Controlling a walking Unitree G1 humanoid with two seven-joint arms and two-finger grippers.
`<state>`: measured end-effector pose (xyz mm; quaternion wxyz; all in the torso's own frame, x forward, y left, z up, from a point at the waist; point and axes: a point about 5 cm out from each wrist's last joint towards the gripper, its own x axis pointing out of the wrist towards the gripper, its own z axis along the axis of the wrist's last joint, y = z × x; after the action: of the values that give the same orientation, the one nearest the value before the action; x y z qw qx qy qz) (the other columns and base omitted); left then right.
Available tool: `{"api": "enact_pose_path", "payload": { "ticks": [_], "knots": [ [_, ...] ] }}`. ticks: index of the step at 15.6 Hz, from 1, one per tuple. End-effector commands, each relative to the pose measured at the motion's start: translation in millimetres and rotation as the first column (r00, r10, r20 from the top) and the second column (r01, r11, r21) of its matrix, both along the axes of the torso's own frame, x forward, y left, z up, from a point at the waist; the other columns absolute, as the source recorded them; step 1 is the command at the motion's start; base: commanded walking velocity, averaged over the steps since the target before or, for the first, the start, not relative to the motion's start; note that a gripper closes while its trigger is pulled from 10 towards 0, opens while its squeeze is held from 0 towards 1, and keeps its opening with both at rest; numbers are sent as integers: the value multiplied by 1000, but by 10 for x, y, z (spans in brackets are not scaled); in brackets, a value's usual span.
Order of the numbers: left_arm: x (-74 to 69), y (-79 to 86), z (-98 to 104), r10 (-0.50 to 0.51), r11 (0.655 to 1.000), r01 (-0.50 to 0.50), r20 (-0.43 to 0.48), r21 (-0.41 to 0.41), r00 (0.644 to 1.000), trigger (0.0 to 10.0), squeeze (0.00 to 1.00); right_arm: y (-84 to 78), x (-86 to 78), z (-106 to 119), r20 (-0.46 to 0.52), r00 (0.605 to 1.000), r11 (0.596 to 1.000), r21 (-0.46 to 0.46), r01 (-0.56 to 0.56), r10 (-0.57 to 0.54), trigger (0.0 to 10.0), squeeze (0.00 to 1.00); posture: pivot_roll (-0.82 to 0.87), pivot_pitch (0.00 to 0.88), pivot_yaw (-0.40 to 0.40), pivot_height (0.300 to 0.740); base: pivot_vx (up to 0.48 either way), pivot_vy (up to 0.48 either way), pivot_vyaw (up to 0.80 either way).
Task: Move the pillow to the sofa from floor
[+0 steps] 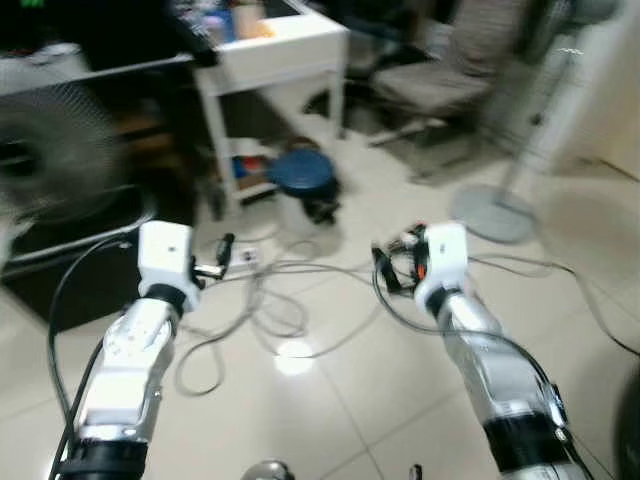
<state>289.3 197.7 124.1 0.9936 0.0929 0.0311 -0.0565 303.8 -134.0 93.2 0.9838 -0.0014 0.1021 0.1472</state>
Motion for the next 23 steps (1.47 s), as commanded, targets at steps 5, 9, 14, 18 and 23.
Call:
{"api": "enact_pose_path", "payload": {
  "ticks": [5, 9, 14, 18, 23],
  "knots": [
    [14, 37, -6, 20, 999, -21, 22, 46, 1000, 10000, 0, -4, -56, 3, -54, 998, 999, -39, -38, 36, 10000, 0, -2, 0, 79, 740, 0, 0, 800],
    [-11, 42, -138, 4, 995, 1, -53, 95, 999, 10000, 0, 15, -112, 8, -79, 996, 999, -15, -46, 45, 10000, 0, -14, 0, 101, 740, 0, 0, 800],
    [-74, 113, -247, 49, 998, -44, -119, 45, 992, 10000, 0, -15, -106, -18, -114, 993, 999, -10, -44, 42, 10000, 0, -7, 0, 97, 740, 0, 0, 800],
    [-37, 153, -144, 58, 995, -53, -63, 82, 996, 10000, 0, 40, -74, -16, -119, 989, 996, -32, -89, 84, 10000, 0, 10, 0, 72, 740, 0, 0, 800],
    [-13, 142, -58, 44, 995, -41, -33, 88, 998, 10000, 0, 58, -46, -31, -119, 987, 993, -41, -110, 105, 10000, 0, 18, 0, 65, 740, 0, 0, 800]
  ]
}}
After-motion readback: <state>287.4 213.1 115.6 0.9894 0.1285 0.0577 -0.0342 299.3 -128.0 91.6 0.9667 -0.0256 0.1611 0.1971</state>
